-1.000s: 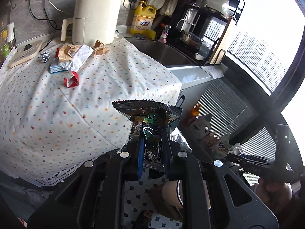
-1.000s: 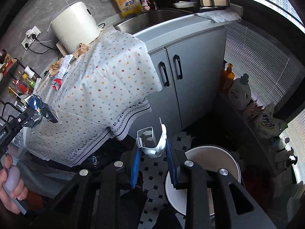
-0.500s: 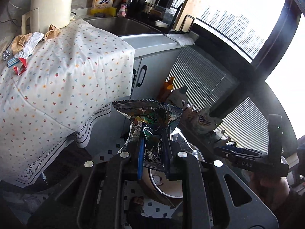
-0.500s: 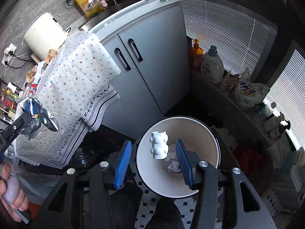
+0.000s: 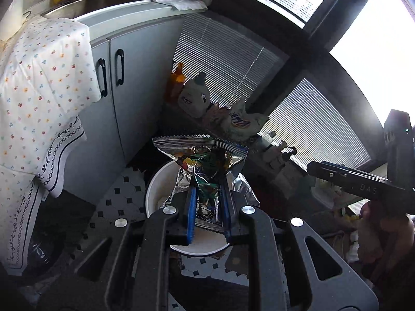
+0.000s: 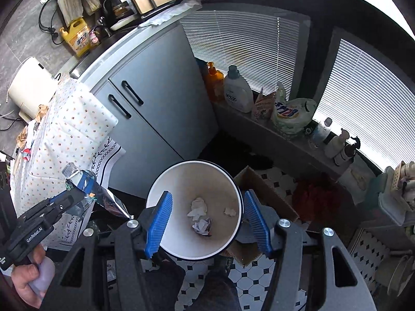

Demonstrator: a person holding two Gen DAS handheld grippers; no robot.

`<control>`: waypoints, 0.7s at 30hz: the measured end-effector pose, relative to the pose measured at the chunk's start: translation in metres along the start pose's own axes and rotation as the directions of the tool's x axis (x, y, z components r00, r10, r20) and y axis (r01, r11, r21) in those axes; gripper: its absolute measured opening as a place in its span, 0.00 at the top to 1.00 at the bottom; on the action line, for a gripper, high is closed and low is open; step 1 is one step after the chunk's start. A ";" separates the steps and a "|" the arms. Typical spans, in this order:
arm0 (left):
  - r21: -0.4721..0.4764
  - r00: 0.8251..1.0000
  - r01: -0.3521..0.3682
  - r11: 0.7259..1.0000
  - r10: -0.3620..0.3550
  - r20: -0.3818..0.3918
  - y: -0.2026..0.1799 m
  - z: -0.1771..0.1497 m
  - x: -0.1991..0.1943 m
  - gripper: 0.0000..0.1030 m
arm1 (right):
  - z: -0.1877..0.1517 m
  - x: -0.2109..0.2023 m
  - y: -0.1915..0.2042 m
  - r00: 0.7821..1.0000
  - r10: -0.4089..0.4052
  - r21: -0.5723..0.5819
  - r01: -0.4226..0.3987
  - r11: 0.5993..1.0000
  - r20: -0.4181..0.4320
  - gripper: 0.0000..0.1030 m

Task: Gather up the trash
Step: 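Open the right tool over the bin while the left tool releases the snack wrapper, then move both tools back up toward the remaining trash on the counter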

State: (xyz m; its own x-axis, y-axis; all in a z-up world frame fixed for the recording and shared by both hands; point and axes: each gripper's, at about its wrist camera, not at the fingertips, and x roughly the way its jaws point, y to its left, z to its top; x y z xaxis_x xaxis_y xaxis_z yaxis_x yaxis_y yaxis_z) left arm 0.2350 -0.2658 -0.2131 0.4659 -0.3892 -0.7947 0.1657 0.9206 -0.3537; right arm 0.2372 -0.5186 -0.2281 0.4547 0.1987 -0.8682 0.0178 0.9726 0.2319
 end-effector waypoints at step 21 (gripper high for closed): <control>-0.047 0.999 -0.014 0.999 0.016 0.041 0.018 0.011 -0.026 0.21 | -0.011 0.006 0.002 0.998 0.058 0.027 -0.058 0.998 0.001 0.35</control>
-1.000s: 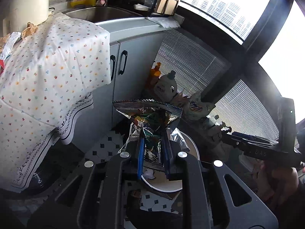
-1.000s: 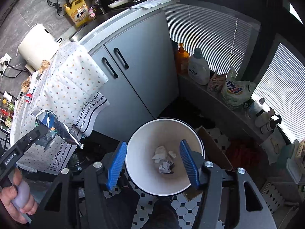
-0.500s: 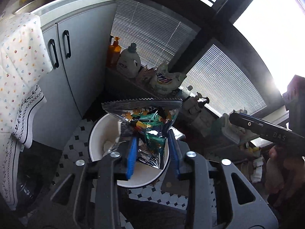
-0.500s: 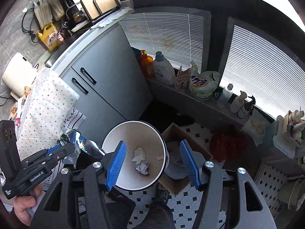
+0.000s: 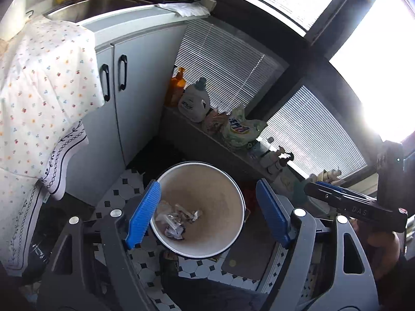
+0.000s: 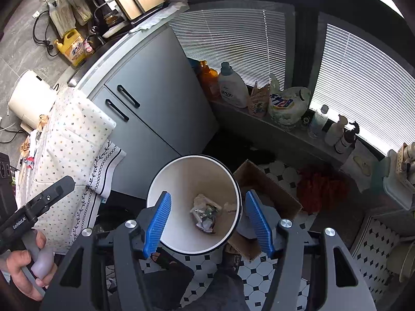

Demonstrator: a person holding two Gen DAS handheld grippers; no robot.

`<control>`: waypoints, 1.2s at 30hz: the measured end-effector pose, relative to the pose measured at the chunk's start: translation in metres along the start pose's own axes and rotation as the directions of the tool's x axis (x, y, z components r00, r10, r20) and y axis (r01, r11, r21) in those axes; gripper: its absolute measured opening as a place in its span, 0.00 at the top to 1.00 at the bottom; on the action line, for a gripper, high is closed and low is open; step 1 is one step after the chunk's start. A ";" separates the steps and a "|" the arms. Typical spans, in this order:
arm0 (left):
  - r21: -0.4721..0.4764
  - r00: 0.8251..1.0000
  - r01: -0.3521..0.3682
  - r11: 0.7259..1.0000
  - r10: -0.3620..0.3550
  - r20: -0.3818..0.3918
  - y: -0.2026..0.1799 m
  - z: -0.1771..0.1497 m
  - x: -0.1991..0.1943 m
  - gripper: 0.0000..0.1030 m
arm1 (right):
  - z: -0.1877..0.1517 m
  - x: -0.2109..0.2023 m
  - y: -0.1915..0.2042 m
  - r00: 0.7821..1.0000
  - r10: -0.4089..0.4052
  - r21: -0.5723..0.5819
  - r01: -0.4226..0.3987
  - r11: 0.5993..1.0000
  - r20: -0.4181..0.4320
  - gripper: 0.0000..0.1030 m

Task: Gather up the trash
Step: 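Move both tools back up toward the remaining trash on the counter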

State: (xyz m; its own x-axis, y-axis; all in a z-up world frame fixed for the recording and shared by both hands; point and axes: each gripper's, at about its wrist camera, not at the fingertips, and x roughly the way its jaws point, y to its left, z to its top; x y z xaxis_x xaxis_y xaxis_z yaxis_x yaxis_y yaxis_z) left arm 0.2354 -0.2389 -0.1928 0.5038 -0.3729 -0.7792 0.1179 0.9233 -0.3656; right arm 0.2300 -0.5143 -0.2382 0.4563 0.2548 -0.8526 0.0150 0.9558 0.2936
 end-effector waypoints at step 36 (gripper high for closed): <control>-0.528 0.714 -0.424 0.736 0.630 0.305 0.223 0.004 -0.265 0.06 | 0.053 0.002 0.369 0.953 0.238 -0.541 -0.101 0.835 0.189 0.07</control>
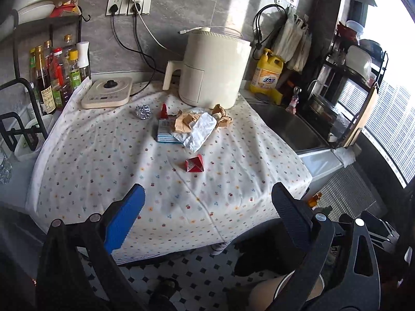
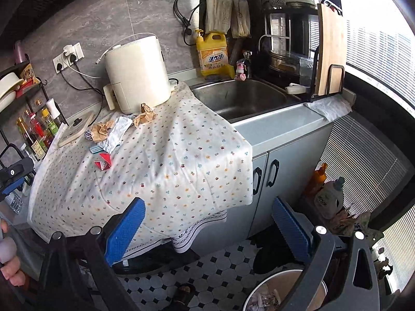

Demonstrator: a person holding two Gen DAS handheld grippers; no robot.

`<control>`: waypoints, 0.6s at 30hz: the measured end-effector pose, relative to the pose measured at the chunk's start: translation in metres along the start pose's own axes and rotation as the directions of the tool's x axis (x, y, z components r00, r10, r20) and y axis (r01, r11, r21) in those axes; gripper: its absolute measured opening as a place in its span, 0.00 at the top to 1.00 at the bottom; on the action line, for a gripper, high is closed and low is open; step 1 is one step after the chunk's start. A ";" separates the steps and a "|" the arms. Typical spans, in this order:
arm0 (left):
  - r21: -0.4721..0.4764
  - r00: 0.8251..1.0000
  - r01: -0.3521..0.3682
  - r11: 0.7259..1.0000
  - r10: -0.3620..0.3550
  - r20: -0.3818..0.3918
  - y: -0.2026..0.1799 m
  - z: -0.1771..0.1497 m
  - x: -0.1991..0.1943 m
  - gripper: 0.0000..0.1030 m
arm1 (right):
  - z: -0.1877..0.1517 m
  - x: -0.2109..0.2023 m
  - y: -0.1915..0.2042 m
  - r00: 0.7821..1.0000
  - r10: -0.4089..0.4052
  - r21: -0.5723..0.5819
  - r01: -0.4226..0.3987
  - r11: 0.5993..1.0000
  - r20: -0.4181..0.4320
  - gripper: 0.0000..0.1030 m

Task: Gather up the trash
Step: 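Move both tools back up toward the remaining trash on the counter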

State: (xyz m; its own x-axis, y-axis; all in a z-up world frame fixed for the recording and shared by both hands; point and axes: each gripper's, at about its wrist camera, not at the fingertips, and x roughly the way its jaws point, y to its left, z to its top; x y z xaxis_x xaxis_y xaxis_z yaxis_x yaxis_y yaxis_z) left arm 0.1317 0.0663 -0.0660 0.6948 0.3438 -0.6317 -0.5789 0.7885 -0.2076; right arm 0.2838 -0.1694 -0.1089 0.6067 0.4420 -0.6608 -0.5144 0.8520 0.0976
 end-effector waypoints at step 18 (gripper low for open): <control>0.058 0.989 0.138 0.989 -0.135 -0.057 0.080 0.053 0.081 0.06 | 0.043 0.081 0.088 0.978 0.192 0.048 -0.189 0.981 -0.078 0.08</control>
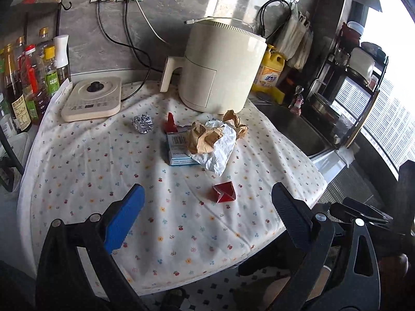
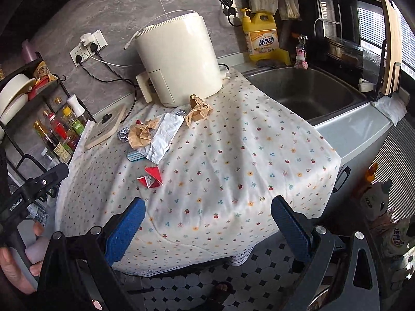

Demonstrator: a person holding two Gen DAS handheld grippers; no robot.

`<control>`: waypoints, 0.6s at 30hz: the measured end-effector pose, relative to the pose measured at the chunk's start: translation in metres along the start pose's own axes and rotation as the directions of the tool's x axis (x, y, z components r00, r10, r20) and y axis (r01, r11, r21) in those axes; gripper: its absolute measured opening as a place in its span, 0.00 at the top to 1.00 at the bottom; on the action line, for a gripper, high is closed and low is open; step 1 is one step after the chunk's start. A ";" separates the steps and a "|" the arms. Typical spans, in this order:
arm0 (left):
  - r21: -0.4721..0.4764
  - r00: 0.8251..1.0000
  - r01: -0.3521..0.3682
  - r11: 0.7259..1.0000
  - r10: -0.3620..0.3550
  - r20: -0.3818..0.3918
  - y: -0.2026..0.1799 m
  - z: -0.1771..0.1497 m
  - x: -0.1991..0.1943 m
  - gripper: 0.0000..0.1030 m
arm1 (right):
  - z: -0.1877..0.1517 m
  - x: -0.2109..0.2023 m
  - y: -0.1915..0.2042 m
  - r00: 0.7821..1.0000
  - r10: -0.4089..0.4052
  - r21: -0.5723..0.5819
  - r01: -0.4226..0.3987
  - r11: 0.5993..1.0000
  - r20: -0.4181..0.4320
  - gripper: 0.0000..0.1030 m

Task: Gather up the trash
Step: 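Move both tools back up toward the remaining trash on the counter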

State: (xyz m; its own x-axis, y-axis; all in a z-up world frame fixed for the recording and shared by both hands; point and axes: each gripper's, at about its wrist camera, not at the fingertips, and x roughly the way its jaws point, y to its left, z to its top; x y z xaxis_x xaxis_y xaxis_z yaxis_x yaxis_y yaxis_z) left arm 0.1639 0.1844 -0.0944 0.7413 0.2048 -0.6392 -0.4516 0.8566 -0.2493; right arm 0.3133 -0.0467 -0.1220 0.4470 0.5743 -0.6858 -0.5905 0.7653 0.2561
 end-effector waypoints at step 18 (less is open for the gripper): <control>0.073 0.983 0.125 0.989 -0.114 -0.145 0.044 0.028 0.111 0.15 | 0.002 0.037 0.008 0.988 -0.155 0.108 0.154 0.982 0.007 0.08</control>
State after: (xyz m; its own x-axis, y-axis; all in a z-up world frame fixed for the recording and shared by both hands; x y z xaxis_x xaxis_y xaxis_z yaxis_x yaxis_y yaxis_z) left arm 0.2400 0.2580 -0.1556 0.7083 0.0352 -0.7051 -0.3177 0.9078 -0.2739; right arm 0.3265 -0.0183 -0.1437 0.5380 0.4504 -0.7125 -0.4386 0.8714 0.2198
